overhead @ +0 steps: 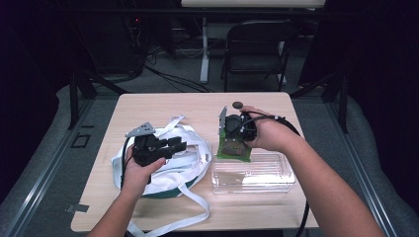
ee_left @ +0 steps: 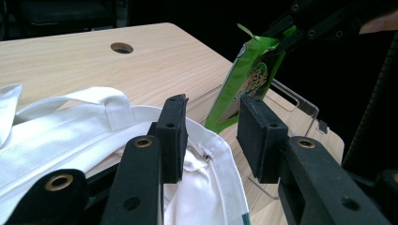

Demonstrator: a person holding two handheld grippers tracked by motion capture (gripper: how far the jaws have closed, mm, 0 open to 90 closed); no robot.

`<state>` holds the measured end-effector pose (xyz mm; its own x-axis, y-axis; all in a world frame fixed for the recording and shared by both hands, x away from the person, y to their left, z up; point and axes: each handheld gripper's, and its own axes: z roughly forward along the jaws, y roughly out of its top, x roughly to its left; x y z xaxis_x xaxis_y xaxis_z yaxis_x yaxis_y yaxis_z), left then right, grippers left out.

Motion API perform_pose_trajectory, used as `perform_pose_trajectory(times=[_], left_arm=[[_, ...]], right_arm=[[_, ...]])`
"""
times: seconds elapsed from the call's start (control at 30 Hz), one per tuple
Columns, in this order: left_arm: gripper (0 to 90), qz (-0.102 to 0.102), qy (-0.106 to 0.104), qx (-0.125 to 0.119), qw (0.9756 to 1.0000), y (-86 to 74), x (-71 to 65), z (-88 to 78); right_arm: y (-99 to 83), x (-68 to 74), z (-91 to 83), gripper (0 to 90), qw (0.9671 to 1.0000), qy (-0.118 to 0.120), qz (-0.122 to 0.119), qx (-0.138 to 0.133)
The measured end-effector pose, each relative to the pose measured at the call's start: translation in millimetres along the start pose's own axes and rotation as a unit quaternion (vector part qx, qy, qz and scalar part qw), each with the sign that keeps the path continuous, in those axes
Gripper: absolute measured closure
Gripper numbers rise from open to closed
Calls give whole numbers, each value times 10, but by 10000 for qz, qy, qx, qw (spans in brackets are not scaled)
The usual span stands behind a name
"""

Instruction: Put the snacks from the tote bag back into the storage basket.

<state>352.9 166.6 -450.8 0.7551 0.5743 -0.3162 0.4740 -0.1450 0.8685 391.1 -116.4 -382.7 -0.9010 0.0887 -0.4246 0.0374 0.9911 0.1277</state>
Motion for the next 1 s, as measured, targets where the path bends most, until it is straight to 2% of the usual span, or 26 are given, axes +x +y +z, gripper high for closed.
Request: perform_pose_trajectory(times=[0.37,0.6,1.0], left_arm=[[624,-7,3,-11,10000,1,7,-7],[624,-18,4,-38,10000,-6,7,-10],[624,-63,88,-37,9999,-38,18,-58]], right_arm=[[38,2,145,814,9999,-61,-37,83],[85,31,230,813,9995,-187,-202,185],[103,77,413,815,9989,-328,-310,158]])
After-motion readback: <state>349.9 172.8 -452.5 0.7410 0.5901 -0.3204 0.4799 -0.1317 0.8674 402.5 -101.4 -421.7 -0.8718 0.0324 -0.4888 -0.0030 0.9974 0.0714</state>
